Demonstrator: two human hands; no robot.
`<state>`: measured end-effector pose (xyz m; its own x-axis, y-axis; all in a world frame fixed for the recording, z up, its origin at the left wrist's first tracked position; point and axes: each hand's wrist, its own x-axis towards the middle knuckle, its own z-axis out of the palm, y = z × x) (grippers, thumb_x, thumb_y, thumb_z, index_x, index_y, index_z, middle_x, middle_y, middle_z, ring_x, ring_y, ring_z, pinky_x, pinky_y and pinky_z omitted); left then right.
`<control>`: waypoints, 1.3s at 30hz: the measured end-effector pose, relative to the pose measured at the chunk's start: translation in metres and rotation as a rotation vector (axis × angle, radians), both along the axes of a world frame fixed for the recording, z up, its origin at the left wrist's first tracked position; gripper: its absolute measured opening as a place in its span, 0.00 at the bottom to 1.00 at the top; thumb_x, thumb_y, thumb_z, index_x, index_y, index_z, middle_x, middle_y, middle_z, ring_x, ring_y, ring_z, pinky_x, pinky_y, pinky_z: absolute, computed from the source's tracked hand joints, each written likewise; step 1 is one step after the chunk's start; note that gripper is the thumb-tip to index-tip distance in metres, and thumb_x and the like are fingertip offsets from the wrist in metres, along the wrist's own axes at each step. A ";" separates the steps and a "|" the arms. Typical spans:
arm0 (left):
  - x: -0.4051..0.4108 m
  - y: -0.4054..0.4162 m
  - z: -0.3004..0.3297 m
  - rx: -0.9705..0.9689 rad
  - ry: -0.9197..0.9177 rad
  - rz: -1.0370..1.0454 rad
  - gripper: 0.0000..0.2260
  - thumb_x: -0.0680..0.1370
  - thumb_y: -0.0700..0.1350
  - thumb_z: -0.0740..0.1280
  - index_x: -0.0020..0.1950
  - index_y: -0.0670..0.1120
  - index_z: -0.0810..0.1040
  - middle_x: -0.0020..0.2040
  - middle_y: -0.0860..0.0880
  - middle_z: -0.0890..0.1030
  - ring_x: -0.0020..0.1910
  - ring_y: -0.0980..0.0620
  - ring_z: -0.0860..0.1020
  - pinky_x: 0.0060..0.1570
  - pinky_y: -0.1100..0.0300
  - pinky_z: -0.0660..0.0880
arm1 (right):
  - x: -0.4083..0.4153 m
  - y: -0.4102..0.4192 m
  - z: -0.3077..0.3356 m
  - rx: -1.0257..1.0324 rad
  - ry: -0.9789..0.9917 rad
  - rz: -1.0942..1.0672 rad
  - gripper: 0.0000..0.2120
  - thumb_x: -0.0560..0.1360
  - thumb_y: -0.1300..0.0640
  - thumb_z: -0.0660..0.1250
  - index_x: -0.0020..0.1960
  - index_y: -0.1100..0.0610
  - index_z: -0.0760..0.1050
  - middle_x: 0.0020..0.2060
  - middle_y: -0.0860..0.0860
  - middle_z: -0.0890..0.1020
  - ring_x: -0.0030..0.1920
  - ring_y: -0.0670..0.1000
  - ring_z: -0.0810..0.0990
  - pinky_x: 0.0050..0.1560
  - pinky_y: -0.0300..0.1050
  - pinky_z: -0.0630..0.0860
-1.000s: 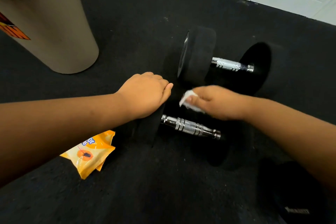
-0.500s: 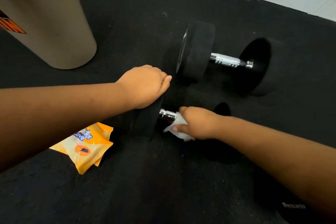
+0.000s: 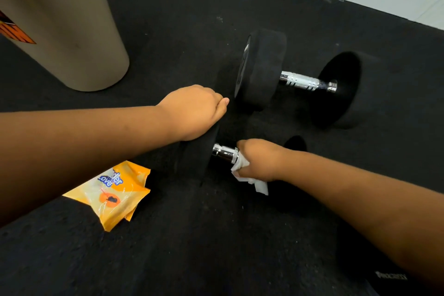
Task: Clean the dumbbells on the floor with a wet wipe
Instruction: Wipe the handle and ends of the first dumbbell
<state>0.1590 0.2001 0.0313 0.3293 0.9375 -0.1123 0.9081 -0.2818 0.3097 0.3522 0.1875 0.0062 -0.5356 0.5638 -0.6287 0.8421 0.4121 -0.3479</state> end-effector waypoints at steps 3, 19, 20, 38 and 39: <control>0.000 0.001 0.000 0.000 -0.012 0.007 0.19 0.83 0.54 0.47 0.34 0.53 0.64 0.38 0.51 0.73 0.43 0.48 0.74 0.48 0.50 0.72 | 0.004 0.007 0.006 -0.083 0.013 0.045 0.15 0.73 0.48 0.71 0.49 0.52 0.68 0.39 0.44 0.73 0.40 0.45 0.74 0.35 0.38 0.68; 0.000 0.004 0.001 0.023 -0.002 -0.034 0.19 0.83 0.53 0.47 0.34 0.52 0.64 0.37 0.50 0.73 0.40 0.47 0.75 0.46 0.51 0.71 | 0.004 0.028 0.035 -0.051 -0.140 0.214 0.18 0.80 0.43 0.57 0.52 0.58 0.75 0.42 0.52 0.77 0.43 0.51 0.74 0.44 0.43 0.68; 0.000 0.004 0.001 0.013 0.003 -0.036 0.19 0.83 0.54 0.46 0.34 0.52 0.64 0.37 0.51 0.73 0.41 0.47 0.75 0.45 0.51 0.71 | 0.007 0.034 0.041 -0.027 -0.119 0.198 0.18 0.81 0.45 0.57 0.51 0.59 0.76 0.42 0.53 0.78 0.43 0.52 0.74 0.45 0.44 0.69; 0.077 -0.044 0.014 -0.632 -0.652 0.067 0.09 0.77 0.45 0.69 0.52 0.42 0.77 0.45 0.43 0.83 0.41 0.49 0.81 0.49 0.49 0.79 | 0.092 -0.008 0.072 0.238 0.565 -0.619 0.20 0.75 0.35 0.60 0.51 0.50 0.78 0.47 0.46 0.83 0.51 0.47 0.81 0.57 0.48 0.77; 0.081 -0.044 0.011 -0.700 -0.658 0.053 0.09 0.77 0.45 0.69 0.53 0.41 0.78 0.46 0.41 0.83 0.41 0.48 0.82 0.48 0.51 0.80 | 0.099 -0.013 0.060 0.336 0.509 -0.588 0.19 0.77 0.37 0.57 0.52 0.48 0.78 0.48 0.44 0.82 0.52 0.47 0.79 0.59 0.50 0.75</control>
